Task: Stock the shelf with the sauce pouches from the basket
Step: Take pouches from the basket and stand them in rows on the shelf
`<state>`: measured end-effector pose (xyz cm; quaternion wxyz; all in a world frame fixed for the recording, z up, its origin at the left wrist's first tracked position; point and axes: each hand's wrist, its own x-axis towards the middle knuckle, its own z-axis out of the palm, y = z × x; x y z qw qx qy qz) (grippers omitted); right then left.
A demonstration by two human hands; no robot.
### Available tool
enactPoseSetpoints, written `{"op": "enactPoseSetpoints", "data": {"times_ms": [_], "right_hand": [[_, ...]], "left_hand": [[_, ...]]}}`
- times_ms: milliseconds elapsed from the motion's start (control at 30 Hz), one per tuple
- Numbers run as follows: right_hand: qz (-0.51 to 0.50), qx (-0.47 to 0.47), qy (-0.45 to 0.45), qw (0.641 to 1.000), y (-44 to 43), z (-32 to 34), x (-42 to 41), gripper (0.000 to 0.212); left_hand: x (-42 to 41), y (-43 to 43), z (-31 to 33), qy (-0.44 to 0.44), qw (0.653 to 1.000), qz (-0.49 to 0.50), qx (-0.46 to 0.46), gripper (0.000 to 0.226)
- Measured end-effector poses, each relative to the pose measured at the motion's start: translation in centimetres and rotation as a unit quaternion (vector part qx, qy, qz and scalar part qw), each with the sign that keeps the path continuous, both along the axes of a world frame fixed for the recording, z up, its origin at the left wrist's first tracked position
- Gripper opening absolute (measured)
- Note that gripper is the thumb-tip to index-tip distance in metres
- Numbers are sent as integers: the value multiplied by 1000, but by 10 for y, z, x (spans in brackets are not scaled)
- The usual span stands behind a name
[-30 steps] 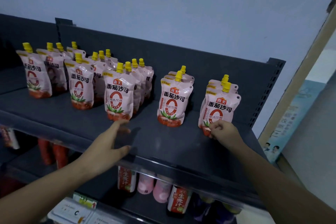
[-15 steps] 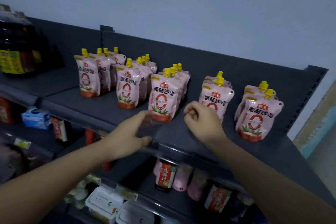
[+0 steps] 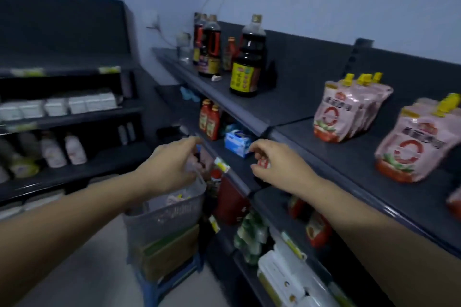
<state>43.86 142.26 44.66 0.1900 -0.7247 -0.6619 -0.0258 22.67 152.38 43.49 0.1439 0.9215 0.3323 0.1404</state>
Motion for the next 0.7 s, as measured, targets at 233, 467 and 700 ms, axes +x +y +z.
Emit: {"op": "enactPoseSetpoints", "data": {"times_ms": [233, 467, 700], "right_hand": [[106, -100, -32, 989, 164, -56, -39, 28], [115, -162, -76, 977, 184, -84, -31, 36], [157, -235, -101, 954, 289, -130, -14, 37]], "left_hand": [[-72, 109, -62, 93, 979, 180, -19, 69], [-79, 121, -84, 128, 973, 194, -6, 59], [-50, 199, -128, 190, 948, 243, -80, 60]]}}
